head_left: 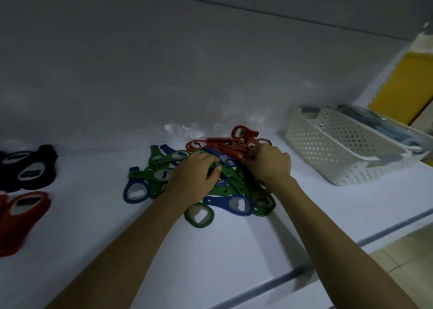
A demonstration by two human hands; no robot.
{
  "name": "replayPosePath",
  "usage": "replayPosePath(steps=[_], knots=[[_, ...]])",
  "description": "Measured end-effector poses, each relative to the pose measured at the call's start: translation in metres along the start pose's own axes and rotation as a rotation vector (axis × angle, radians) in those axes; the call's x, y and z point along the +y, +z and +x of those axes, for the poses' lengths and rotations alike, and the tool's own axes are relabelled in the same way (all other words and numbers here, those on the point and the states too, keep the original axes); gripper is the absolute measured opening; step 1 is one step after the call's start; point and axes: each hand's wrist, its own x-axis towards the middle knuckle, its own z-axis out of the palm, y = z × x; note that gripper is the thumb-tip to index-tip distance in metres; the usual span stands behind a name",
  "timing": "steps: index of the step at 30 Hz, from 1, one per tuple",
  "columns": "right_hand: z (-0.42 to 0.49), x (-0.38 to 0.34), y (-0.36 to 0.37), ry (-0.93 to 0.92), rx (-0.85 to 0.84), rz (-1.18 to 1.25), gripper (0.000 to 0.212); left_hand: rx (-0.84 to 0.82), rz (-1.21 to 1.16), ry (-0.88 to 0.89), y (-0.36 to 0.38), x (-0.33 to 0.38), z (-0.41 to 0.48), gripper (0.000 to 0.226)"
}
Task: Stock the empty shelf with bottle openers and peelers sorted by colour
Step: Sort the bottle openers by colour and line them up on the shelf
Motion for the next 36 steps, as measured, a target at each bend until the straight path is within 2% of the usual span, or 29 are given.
replayPosePath(steps=[4,8,10,12,14,16,18,20,21,24,26,28,29,31,33,34,36], knots=[[0.01,-0.019,0.003,-0.057,0.036,0.038,0.025,0.037,-0.005,-0.005,0.002,-0.002,0.002,0.03],[0.001,-0.022,0.022,-0.169,0.296,0.036,0.023,0.072,-0.048,-0.038,0.005,-0.004,0.003,0.031],[0.001,-0.021,0.022,-0.143,0.4,0.258,0.021,0.098,-0.079,-0.062,0.006,-0.005,0.004,0.033],[-0.002,-0.022,0.017,-0.123,0.453,0.578,0.017,0.114,-0.136,-0.094,0.004,-0.003,0.004,0.04],[-0.01,-0.03,0.014,-0.271,0.427,0.716,0.015,0.138,-0.247,-0.131,0.001,0.0,0.004,0.053],[-0.019,-0.042,0.019,-0.507,0.345,0.669,0.014,0.19,-0.395,-0.188,-0.002,0.001,0.005,0.059],[-0.023,-0.053,0.025,-0.643,0.327,0.623,0.015,0.26,-0.559,-0.27,-0.004,-0.002,0.007,0.045],[-0.021,-0.056,0.026,-0.682,0.363,0.604,0.015,0.303,-0.695,-0.337,-0.005,-0.004,0.009,0.017],[-0.019,-0.056,0.026,-0.689,0.357,0.599,0.015,0.308,-0.762,-0.362,-0.006,-0.005,0.01,0.01],[-0.021,-0.052,0.024,-0.721,0.281,0.56,0.012,0.338,-0.901,-0.454,-0.008,-0.008,0.01,0.016],[-0.019,-0.047,0.021,-0.637,0.356,0.526,0.014,0.369,-0.901,-0.471,-0.009,-0.008,0.01,0.018],[-0.009,-0.037,0.018,-0.397,0.487,0.436,0.02,0.374,-0.879,-0.44,-0.009,-0.005,0.008,0.019],[-0.003,-0.029,0.017,-0.269,0.491,0.354,0.024,0.367,-0.859,-0.41,-0.009,-0.005,0.008,0.019],[0.007,-0.014,0.019,-0.065,0.302,0.161,0.039,0.345,-0.794,-0.326,-0.009,-0.003,0.007,0.018],[0.01,-0.004,0.023,0.021,0.113,0.048,0.036,0.327,-0.751,-0.248,-0.011,-0.002,0.008,0.02],[0.01,-0.003,0.024,0.024,0.095,0.03,0.03,0.324,-0.757,-0.225,-0.013,-0.002,0.009,0.021],[0.009,-0.006,0.023,0.004,0.165,0.014,0.027,0.306,-0.806,-0.207,-0.015,0.0,0.012,0.021]])
